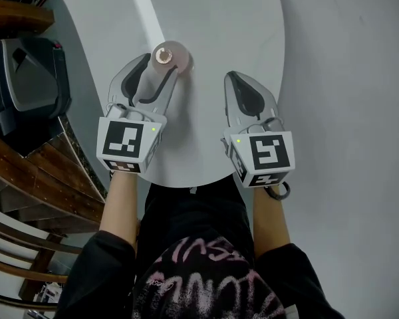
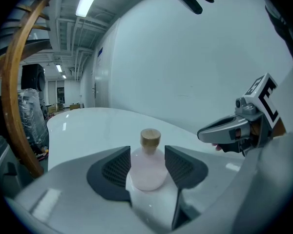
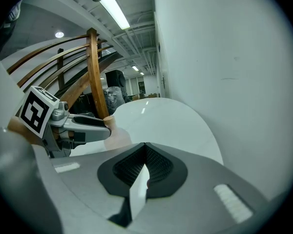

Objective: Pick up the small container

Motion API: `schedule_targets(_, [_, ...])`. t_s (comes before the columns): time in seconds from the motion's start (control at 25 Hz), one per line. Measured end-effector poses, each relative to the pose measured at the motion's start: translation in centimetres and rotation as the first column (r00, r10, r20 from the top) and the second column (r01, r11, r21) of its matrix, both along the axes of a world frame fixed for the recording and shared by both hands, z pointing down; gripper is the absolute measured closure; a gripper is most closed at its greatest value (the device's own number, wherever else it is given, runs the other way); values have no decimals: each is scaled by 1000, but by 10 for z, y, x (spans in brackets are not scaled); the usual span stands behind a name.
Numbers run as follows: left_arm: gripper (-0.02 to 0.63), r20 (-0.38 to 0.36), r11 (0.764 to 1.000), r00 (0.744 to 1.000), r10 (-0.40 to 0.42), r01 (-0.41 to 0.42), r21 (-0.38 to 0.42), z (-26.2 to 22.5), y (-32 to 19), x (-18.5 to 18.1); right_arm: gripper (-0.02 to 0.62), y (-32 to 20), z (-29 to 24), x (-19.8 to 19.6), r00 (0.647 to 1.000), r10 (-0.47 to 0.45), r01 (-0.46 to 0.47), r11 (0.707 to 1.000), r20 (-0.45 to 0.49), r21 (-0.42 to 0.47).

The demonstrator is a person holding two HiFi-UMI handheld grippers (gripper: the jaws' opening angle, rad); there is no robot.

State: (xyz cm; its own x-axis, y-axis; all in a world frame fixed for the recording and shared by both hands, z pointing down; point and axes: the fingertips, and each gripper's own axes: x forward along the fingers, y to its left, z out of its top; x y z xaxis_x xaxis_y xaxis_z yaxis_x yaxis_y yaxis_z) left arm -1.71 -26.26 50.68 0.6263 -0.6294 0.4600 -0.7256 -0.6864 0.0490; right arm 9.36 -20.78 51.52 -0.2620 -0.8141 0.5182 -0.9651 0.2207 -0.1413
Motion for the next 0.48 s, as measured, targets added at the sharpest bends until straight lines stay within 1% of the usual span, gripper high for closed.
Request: schedule_targets(0.48, [388,-36,1000,999,-14,13,-3,6,-14,14,584,-3,5,12,1000,26,-26,1000,-4,-16])
